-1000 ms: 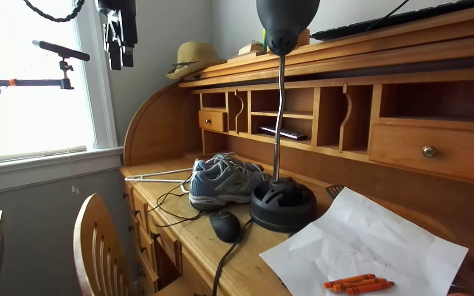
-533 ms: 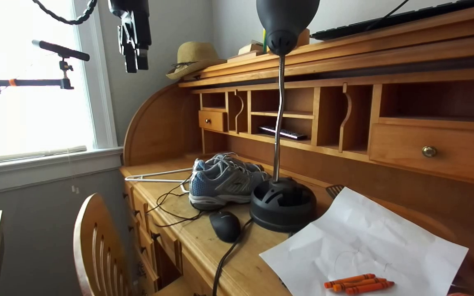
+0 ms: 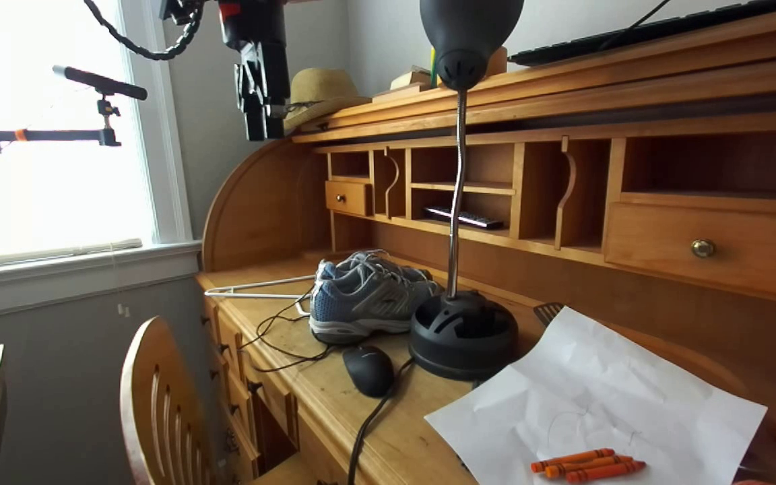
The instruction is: Press a button on the lamp
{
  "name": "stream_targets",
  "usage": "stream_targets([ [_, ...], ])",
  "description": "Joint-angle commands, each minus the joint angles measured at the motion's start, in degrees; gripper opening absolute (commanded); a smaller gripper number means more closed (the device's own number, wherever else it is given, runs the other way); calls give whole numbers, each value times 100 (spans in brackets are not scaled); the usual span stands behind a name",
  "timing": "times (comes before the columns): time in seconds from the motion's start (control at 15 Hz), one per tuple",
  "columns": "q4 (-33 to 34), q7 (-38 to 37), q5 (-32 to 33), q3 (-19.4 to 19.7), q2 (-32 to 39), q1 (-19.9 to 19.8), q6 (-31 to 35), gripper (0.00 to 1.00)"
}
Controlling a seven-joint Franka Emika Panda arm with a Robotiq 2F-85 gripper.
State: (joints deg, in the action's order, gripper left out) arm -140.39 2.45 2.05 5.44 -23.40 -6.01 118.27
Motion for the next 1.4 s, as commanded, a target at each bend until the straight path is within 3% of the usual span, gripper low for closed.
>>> stream_targets([
  [0.0,628,-153,508,-73,785,-113,-145,78],
  [0.07,766,-226,673,-88,955,-136,-183,75],
  [0.4,1507,-471,1279,-133,1925,-88,-167,34],
  [0.73,2131,-1766,2676,-230,2852,57,-113,0],
  [1.33,2922,-3393,4321,24,4018,484,95,0],
])
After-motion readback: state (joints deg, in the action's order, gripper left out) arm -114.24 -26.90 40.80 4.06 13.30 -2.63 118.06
